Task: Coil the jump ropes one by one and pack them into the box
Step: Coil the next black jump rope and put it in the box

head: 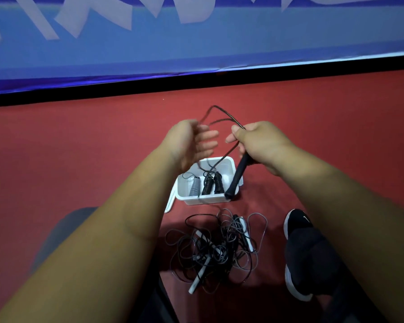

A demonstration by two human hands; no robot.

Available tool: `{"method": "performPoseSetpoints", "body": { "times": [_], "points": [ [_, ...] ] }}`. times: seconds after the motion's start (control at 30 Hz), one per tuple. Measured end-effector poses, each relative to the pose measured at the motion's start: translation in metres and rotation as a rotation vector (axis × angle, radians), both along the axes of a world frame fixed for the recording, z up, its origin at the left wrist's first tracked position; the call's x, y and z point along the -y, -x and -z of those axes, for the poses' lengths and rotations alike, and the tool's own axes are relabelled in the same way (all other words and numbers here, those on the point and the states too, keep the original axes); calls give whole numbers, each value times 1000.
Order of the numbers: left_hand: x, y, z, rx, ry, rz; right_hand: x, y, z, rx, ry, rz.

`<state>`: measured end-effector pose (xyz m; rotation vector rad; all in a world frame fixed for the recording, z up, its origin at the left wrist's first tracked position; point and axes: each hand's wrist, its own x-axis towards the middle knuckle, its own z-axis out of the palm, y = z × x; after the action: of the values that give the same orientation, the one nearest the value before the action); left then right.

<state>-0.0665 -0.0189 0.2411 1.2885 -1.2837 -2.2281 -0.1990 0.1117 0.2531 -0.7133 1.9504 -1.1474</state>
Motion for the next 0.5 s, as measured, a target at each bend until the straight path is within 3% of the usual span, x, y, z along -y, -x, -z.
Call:
{"method": "performPoseSetpoints", "body": {
  "times": [0.1, 0.33, 0.4, 0.5],
  "points": [
    [-18, 2, 3, 100, 104, 257, -1, -3, -8, 200, 57, 69],
    [-40, -4, 24, 444, 439, 1011, -7, 14, -19, 320, 170, 162],
    [-41, -5, 27, 437, 382, 1030, -7, 21, -20, 333, 191, 192],
    [-42, -1, 21, 341, 282, 875, -9, 29, -20, 264, 99, 234]
  ]
}}
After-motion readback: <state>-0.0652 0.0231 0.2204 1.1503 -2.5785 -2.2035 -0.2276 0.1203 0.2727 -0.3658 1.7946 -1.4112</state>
